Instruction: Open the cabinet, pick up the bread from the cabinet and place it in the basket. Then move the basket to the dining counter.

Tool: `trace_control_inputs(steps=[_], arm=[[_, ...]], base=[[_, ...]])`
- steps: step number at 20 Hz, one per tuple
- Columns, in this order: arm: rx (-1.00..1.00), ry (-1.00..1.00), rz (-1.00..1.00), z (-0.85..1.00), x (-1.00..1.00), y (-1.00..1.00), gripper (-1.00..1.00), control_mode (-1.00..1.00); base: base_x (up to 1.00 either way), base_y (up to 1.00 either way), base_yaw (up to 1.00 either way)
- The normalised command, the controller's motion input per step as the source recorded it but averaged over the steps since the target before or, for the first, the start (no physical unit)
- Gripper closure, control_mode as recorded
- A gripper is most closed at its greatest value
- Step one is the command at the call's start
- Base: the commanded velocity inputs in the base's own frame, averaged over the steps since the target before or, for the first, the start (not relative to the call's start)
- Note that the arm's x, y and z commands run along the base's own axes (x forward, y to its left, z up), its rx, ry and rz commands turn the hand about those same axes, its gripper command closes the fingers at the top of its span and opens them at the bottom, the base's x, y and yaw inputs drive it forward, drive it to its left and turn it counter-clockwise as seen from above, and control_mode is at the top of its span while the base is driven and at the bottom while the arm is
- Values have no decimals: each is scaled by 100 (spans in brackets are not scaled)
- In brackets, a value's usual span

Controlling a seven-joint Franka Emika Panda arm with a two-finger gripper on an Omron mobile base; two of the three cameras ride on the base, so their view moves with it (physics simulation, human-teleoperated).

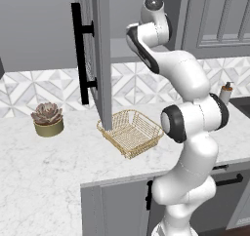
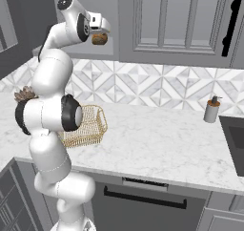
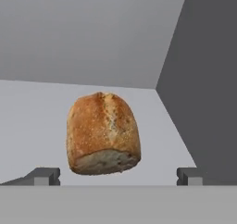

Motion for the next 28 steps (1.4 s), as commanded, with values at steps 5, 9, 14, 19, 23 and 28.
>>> trace_control_inputs(steps=[5,9,14,19,23,28], arm=[[0,0,-1,-12,37,-6,-100,-100],[0,0,0,-3,32,17,-100,-100],[0,0,0,0,30,6,-100,-100],[0,0,0,-11,19,0,-100,-100],[0,1,0,-33,3,0,-100,-100],[0,0,0,-37,0,0,-100,-100]], base=[[0,0,0],[0,0,0],[0,0,0],[0,0,0],[0,0,0],[0,0,0]])
